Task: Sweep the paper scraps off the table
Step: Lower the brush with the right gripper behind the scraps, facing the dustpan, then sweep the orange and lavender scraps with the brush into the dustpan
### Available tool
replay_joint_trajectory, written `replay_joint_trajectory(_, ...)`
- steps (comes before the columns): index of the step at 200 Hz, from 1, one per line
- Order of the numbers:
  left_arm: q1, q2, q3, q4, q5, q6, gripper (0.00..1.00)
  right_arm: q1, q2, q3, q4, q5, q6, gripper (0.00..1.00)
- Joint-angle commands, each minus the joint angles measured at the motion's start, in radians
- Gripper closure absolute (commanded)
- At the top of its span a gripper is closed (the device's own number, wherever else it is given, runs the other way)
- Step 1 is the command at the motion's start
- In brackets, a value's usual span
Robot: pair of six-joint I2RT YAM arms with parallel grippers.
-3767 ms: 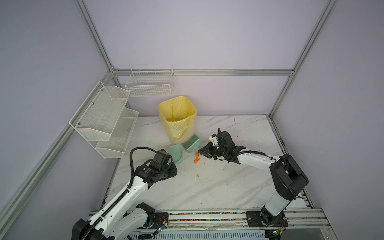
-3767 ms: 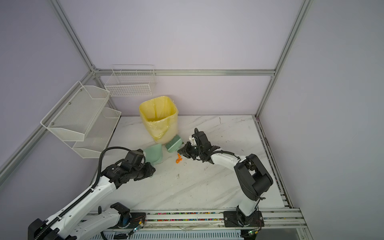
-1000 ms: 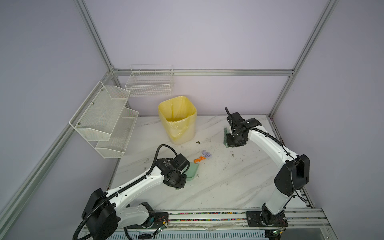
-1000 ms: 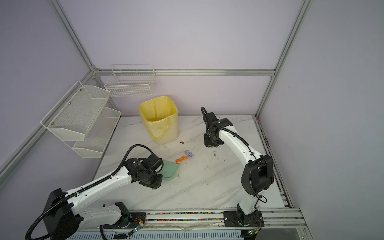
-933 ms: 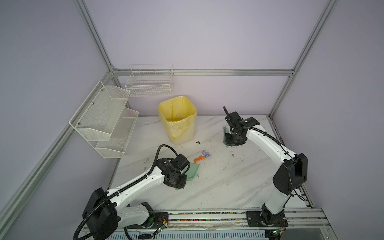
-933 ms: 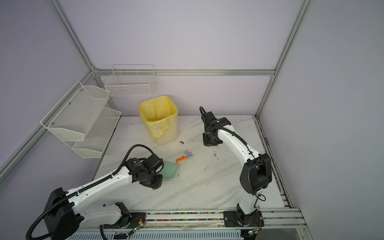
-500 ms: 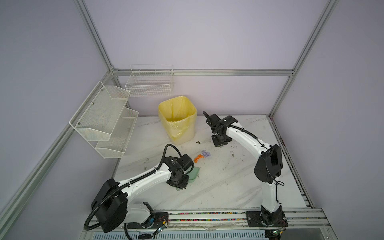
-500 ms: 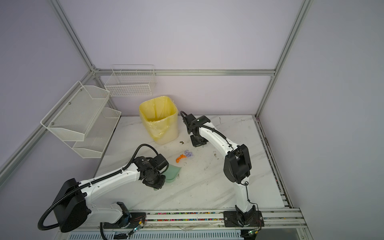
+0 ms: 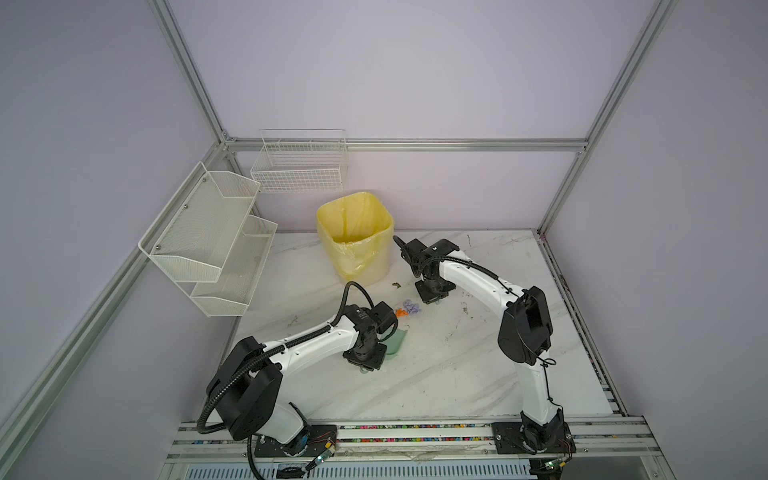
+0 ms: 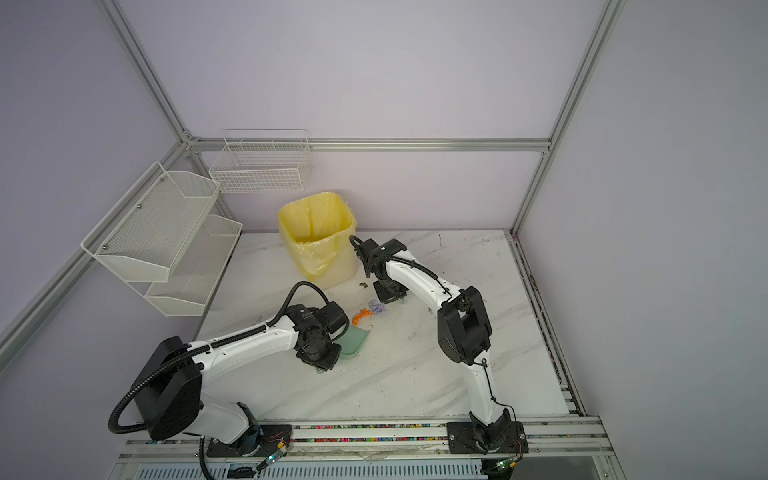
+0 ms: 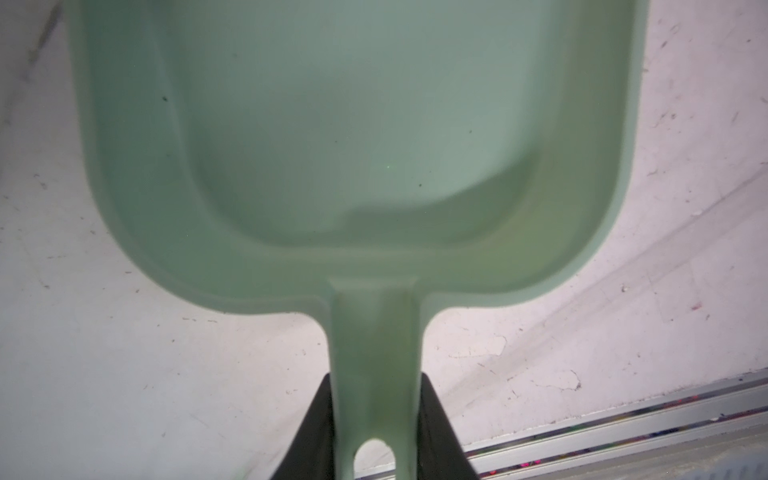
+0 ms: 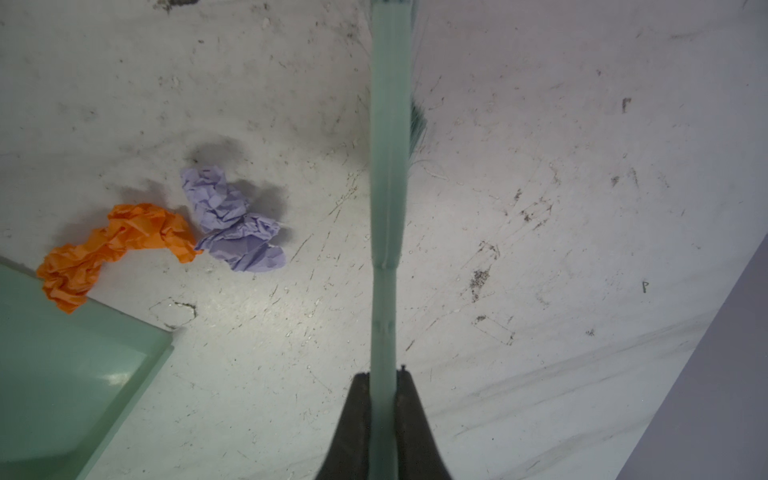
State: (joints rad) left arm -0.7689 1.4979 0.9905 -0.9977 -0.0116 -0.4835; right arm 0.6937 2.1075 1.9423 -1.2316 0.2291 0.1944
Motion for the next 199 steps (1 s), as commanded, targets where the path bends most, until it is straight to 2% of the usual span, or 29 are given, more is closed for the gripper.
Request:
replay_joint_trajectory(1,-0.006,0.003,0.081,0.027,0.004,0.025,0.87,0.012,-0.027,-0.020,-0.004,-0.057,-0.037,1.00)
replay_joint_trajectory(95,0.009,0.041,0.083,0.056,0.010,0.028,0.87,0.017,-0.055,-0.071,0.102,-0.234,-0.104,1.00)
replay_joint_trajectory(132,0.034,0.041,0.061,0.090,0.037,0.040,0.87,0.018,-0.106,-0.169,0.175,-0.417,-0.189,1.00)
replay_joint_trajectory(153,0.060,0.036,0.039,0.115,0.067,0.046,0.87,0.021,-0.141,-0.229,0.195,-0.449,-0.189,1.00)
replay_joint_trajectory(199,0.093,0.045,0.017,0.139,0.094,0.063,0.87,0.044,-0.310,-0.437,0.336,-0.660,-0.167,1.00)
